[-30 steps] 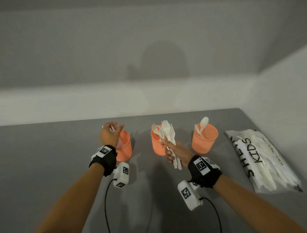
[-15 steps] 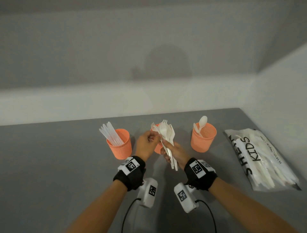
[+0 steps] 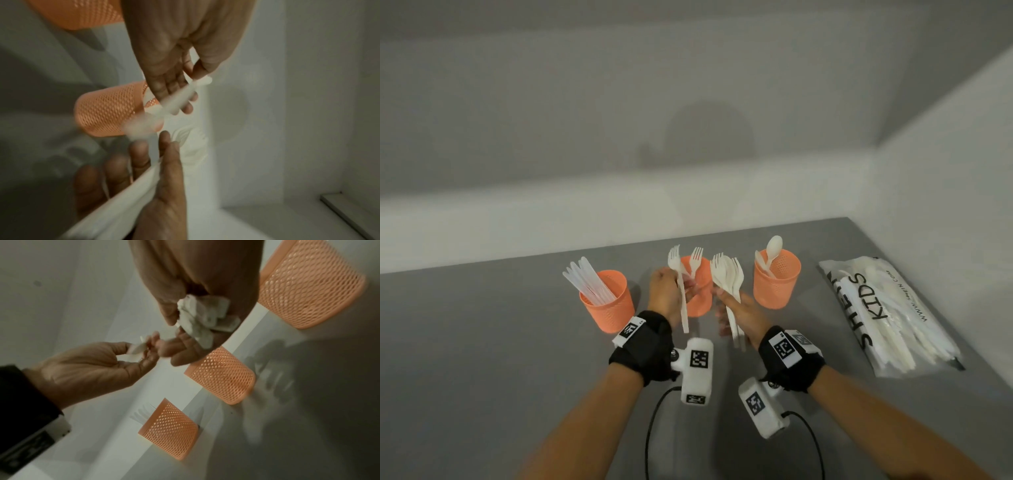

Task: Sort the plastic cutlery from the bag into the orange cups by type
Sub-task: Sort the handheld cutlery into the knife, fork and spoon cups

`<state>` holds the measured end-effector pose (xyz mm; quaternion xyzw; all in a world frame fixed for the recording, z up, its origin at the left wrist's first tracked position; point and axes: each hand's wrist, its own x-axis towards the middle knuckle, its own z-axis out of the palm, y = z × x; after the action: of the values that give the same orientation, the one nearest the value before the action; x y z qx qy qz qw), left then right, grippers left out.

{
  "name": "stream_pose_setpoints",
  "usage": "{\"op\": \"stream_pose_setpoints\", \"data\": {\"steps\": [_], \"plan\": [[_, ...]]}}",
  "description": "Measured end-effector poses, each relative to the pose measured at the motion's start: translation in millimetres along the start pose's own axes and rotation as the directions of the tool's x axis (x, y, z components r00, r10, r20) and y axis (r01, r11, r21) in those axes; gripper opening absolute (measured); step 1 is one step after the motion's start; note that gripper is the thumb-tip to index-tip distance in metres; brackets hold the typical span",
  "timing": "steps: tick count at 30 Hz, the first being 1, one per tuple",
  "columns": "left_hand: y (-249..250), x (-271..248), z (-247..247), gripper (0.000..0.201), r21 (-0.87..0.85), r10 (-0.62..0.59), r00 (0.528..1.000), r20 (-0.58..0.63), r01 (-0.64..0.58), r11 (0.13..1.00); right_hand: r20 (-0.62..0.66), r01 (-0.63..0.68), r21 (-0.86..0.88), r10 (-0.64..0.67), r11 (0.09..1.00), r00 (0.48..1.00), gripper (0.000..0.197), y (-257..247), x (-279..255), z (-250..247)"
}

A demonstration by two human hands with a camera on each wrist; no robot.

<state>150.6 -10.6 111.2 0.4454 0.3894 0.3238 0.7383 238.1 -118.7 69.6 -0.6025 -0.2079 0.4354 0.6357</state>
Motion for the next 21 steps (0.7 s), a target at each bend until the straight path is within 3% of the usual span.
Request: {"op": "stream_pose_setpoints", "data": {"steps": [3, 6, 9, 11, 16, 18, 21], "plan": [[-1, -8, 7, 0.026, 0.118, -0.038, 0.999, 0.010, 0.036, 0.992, -0.032, 0.040, -0.095, -0.043, 0.995, 0.999, 0.024, 2, -2, -2], [-14, -19, 18, 0.023, 0.338, 0.023, 0.995, 0.094, -0.054, 0.940, -0.033, 0.070, -0.122, -0.074, 0.990, 0.997, 0.018, 1, -5, 2], [-28, -23, 26, 0.020, 0.442, 0.076, 0.996, 0.046, -0.088, 0.893, -0.020, 0.073, -0.127, -0.076, 0.989, 0.997, 0.020, 1, -8, 7], [-30, -22, 31, 0.011, 0.446, 0.108, 0.994, 0.020, -0.106, 0.889, -0.014, 0.061, -0.118, -0.063, 0.991, 0.998, 0.025, 3, -8, 8], [-22, -13, 28, 0.033, 0.398, 0.120, 0.987, -0.104, -0.069, 0.915, -0.040, 0.004, -0.025, -0.005, 1.000, 0.999, 0.025, 2, -11, -4], [-18, -7, 22, 0.036, 0.365, 0.155, 0.978, -0.139, -0.095, 0.926, -0.026, -0.020, 0.013, 0.020, 1.000, 0.999, 0.024, -1, -12, -9], [-14, -4, 14, 0.033, 0.283, 0.107, 0.987, -0.117, -0.070, 0.957, 0.037, -0.081, 0.026, 0.080, 0.996, 0.996, 0.029, -4, -11, -14]]}}
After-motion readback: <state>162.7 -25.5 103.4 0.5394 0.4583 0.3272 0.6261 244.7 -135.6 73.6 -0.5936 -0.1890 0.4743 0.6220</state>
